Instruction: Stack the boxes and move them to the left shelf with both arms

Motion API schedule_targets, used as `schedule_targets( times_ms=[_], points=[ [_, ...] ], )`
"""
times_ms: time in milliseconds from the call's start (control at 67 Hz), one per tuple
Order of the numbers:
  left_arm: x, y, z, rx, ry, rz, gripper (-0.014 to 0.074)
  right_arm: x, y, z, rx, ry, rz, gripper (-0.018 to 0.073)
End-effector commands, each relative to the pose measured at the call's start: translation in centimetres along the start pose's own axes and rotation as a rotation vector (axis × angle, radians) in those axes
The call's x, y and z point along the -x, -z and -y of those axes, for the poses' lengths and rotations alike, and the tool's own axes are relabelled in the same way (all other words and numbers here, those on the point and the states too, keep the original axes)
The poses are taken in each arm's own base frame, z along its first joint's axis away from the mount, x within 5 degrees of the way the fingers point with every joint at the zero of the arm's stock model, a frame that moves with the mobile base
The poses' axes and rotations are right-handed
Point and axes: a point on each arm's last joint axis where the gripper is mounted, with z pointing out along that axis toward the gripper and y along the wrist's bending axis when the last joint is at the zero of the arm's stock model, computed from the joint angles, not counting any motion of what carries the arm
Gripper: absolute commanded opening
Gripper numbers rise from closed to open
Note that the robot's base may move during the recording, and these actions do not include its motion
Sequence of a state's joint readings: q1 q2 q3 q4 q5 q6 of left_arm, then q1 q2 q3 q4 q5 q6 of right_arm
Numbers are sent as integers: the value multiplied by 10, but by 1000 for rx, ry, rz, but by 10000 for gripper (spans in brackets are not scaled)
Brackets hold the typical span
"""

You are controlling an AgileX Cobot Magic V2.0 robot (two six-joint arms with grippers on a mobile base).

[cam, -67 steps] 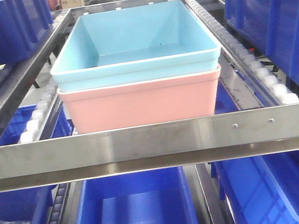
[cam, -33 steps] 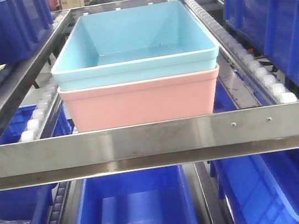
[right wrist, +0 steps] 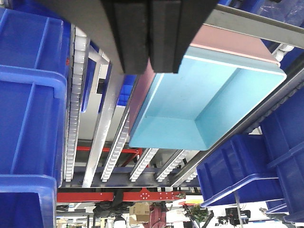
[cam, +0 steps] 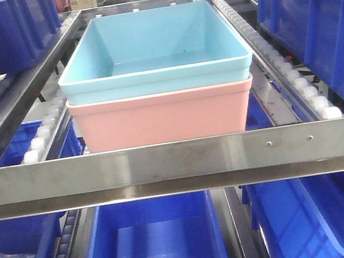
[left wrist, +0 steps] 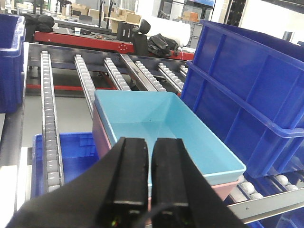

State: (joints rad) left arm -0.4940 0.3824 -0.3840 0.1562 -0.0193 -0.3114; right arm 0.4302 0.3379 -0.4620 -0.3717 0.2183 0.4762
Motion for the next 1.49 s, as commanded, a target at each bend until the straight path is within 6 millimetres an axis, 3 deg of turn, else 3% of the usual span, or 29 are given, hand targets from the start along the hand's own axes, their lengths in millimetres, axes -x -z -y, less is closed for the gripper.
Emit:
schedule_targets(
  times_ms=[0, 164, 463, 791, 1478],
  points=[
    [17, 1, 4, -33, 2, 107, 6, 14, 1, -3, 30, 26, 88, 53],
    [17, 1, 4, -33, 2, 107, 6, 3, 0, 0, -7, 30, 77, 53],
    [17, 1, 4, -33, 2, 107, 6, -60, 18, 21, -236, 159, 182, 53],
    [17, 1, 4, -33, 2, 109, 6, -104, 28, 27, -309, 206, 255, 53],
    [17, 1, 4, -33, 2, 109, 6, -105, 28, 27, -309, 206, 251, 53]
  ],
)
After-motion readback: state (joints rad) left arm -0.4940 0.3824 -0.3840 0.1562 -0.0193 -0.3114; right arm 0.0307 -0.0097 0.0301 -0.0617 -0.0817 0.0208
